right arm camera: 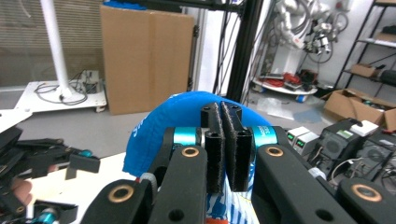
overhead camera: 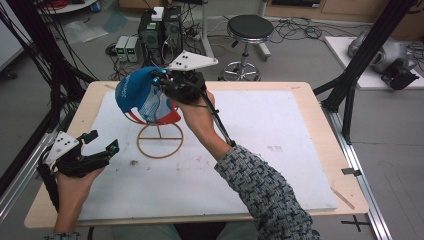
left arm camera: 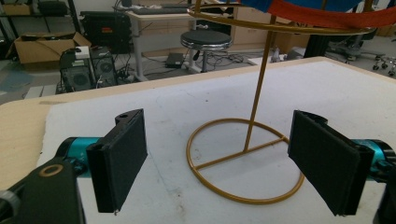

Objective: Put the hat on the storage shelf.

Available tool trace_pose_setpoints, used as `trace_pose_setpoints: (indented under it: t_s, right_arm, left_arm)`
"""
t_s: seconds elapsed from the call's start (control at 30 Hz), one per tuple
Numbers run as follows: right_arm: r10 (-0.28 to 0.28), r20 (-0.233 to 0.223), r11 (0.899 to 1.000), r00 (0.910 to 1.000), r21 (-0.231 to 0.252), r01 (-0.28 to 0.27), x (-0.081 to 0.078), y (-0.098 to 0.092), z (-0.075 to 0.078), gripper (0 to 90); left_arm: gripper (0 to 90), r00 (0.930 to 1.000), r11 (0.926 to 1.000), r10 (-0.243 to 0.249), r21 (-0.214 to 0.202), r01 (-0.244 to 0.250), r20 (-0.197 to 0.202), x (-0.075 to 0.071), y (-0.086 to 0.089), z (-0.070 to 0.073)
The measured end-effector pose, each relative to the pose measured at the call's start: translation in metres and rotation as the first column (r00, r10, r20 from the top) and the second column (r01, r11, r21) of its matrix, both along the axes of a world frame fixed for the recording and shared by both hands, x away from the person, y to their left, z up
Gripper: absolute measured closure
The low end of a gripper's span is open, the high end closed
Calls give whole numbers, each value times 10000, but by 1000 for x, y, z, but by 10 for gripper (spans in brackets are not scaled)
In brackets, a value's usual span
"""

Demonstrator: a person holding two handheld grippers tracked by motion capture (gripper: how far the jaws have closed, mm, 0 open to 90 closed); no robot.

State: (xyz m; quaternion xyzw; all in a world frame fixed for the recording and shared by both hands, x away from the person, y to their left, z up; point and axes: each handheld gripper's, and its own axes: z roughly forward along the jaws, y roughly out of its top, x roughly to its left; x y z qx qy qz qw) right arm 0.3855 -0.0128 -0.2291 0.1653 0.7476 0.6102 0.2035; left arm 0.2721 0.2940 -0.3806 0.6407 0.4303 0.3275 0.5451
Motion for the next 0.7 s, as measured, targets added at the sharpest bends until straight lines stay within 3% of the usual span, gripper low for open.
trace_pose_setpoints:
  t_s: [0.2,0.4,0.7]
  right_arm:
    - [77,42,9998,10000,-203,-76,-2,6,-3,879]
    - [174,-331,9990,9993,412,-161,-1,5,-1,880]
    - [656,-255,9949,9975,779,-634,-12,14,9,881]
  left_arm:
    - [198,10000,10000,-12,-23,12,-3,0,0,0]
    - [198,10000,10000,-27,41,27,-40,0,1,0]
    - [198,10000,10000,-9,20,9,-45,1,1,-1]
